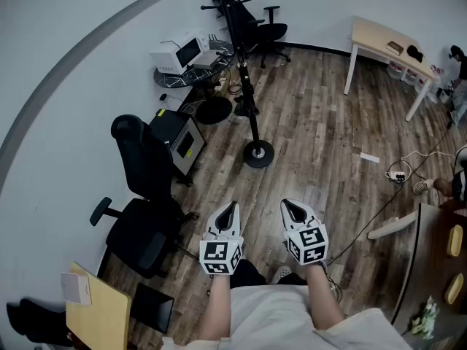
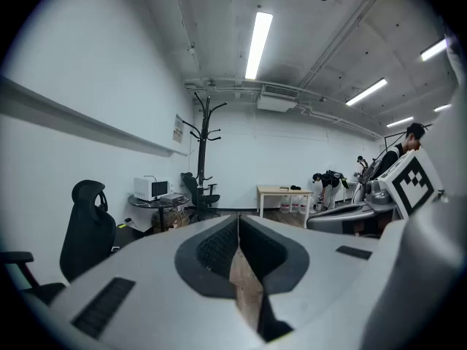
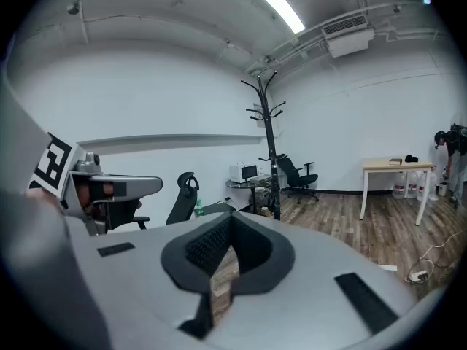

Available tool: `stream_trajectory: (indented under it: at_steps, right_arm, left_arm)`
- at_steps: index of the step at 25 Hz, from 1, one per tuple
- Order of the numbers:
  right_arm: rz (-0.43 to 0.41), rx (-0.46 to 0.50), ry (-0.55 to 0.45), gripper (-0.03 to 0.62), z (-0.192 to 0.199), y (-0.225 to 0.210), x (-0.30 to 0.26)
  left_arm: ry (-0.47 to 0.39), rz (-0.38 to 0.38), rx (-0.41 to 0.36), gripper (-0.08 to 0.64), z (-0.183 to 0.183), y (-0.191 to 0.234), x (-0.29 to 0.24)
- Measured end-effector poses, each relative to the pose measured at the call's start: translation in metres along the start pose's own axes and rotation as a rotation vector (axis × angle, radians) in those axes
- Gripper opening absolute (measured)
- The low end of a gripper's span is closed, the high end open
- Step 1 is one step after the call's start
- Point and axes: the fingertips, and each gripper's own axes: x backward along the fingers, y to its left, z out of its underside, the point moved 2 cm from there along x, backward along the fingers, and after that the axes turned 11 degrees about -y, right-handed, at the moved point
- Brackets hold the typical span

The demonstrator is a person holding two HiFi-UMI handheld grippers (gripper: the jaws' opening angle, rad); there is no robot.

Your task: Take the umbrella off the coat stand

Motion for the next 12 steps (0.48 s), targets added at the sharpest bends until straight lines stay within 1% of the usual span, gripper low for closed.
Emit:
stream_trajectory:
  at_steps: [4, 5, 7, 9, 12]
  right_arm:
    - [0.009, 0.014, -0.001, 0.008, -0.002, 0.002, 0.004]
    - [0.024, 0.018, -0.005, 0.008, -0.003, -0.001, 0.005]
    - [0.079, 0.026, -0.016, 0.008, -0.005, -0.009, 0.009]
    - [0.12, 0.028, -0.023, 0.008, -0.007, -0.016, 0.013]
    - [0.107, 0.003, -0.025, 0.009, -0.008, -0.023, 0.014]
  left_arm:
    - [-0.001, -0.001, 0.002, 0.023, -0.004, 0.001, 0.004]
    - [0.004, -0.01, 0.0, 0.023, -0.003, 0.001, 0.005]
    - [0.022, -0.03, -0.011, 0.021, -0.001, 0.002, 0.005]
    - [0.04, -0.031, -0.02, 0.02, 0.002, 0.001, 0.005]
    - [0.054, -0.02, -0.021, 0.02, 0.003, -0.004, 0.004]
